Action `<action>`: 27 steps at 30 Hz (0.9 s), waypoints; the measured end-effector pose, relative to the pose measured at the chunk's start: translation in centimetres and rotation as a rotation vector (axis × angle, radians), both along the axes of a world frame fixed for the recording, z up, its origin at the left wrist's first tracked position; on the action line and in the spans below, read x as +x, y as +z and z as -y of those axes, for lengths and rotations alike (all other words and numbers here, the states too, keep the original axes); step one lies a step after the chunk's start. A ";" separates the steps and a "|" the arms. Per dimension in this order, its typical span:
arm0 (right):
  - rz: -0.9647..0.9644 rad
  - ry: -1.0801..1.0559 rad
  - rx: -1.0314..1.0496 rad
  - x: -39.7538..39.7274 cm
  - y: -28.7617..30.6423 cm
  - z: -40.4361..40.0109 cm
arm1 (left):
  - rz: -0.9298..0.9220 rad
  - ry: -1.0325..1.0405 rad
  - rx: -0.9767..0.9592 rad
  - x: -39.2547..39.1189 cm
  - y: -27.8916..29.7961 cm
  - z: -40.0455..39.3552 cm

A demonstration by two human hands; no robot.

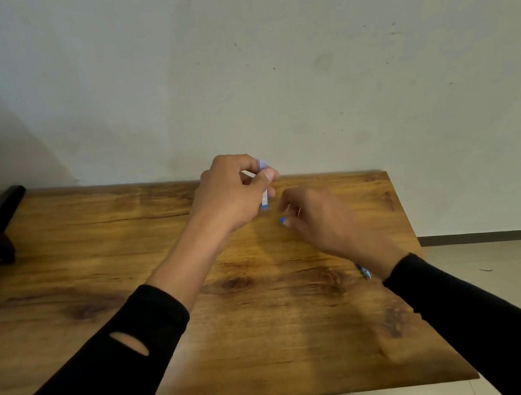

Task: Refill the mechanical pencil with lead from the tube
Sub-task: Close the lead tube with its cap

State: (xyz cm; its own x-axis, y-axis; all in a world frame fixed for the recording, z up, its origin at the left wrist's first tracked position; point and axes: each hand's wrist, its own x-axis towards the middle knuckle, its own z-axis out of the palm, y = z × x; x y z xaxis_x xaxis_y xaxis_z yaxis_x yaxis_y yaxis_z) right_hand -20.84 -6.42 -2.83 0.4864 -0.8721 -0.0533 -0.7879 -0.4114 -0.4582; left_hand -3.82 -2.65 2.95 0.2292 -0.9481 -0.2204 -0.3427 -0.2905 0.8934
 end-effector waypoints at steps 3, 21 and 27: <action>-0.107 0.081 -0.097 0.7 -1.7 -0.7 | 0.005 -0.017 0.006 -0.1 0.0 0.1; 0.227 -0.193 -0.144 -0.7 2.1 0.7 | 0.044 -0.100 -0.022 0.0 0.7 -0.4; 0.605 -0.154 -0.141 -1.1 6.7 1.5 | 0.114 -0.164 -0.058 0.0 1.3 -0.7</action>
